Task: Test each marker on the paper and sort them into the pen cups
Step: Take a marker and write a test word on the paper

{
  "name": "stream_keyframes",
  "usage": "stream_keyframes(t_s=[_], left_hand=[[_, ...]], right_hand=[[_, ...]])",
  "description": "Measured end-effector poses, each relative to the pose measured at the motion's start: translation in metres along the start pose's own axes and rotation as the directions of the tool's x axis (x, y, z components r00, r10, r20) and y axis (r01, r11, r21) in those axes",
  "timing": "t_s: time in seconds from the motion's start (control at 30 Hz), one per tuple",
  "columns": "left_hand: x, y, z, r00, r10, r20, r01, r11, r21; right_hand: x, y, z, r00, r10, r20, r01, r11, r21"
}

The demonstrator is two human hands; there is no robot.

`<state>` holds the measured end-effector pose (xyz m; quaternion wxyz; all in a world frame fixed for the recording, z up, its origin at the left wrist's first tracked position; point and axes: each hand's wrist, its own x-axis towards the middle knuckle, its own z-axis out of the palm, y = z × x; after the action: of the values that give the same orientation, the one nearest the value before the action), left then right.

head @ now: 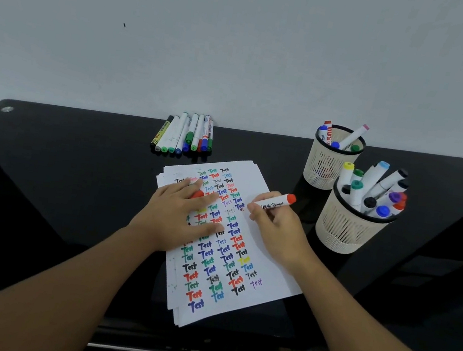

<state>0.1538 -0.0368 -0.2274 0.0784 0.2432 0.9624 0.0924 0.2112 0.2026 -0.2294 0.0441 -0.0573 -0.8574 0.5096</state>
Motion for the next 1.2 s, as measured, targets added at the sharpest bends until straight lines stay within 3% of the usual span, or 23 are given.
stream_keyframes(t_s=[0.73,1.2], left_hand=[[0.0011,0.001,0.0006,1.0,-0.011,-0.008,0.011,1.0,-0.004],[0.001,-0.0003,0.0015,1.0,-0.008,-0.016,0.008,1.0,-0.021]], right_hand=[[0.0012,0.0005,0.0024,0.999,0.034,0.009,-0.032,0.986,-0.165],[-0.0017,-0.0013,-0.001,1.0,0.019,-0.001,-0.019,0.989,-0.147]])
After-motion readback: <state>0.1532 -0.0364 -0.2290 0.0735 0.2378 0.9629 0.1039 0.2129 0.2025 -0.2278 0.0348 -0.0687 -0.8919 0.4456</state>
